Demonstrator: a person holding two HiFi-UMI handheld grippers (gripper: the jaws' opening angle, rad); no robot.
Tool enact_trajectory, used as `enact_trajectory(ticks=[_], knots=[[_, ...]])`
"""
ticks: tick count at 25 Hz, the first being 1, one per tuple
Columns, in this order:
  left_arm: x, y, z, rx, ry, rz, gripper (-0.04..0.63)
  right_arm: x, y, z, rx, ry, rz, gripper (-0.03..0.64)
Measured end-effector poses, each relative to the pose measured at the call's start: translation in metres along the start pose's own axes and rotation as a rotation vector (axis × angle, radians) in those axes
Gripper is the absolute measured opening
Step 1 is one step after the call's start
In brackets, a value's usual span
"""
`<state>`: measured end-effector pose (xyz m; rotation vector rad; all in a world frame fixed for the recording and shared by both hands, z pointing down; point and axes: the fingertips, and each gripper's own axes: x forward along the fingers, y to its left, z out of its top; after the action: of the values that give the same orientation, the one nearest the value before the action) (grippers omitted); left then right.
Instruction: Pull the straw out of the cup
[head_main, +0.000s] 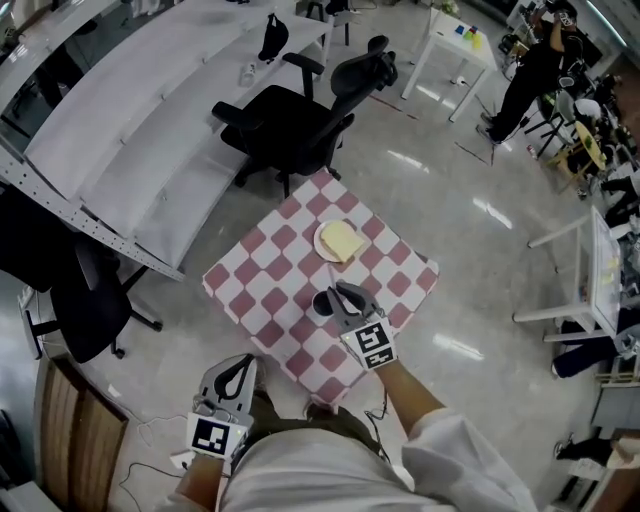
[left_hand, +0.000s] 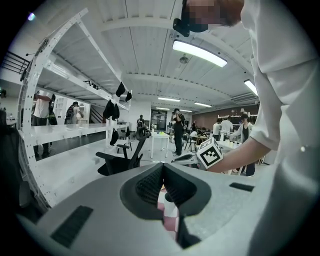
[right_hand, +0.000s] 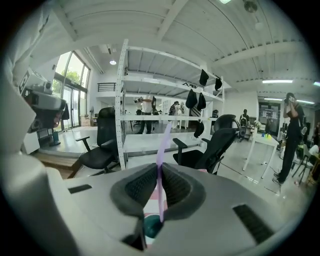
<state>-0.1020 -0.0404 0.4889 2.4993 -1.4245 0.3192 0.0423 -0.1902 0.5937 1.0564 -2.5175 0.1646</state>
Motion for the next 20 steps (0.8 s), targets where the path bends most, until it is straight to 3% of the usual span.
enact_trajectory(ticks=[20], knots=[[0.018, -0.020, 0.017, 0.028, -0.044, -0.088, 0.005, -0.105, 0.032, 0.109, -0.022, -0.238, 0.017, 0.034]])
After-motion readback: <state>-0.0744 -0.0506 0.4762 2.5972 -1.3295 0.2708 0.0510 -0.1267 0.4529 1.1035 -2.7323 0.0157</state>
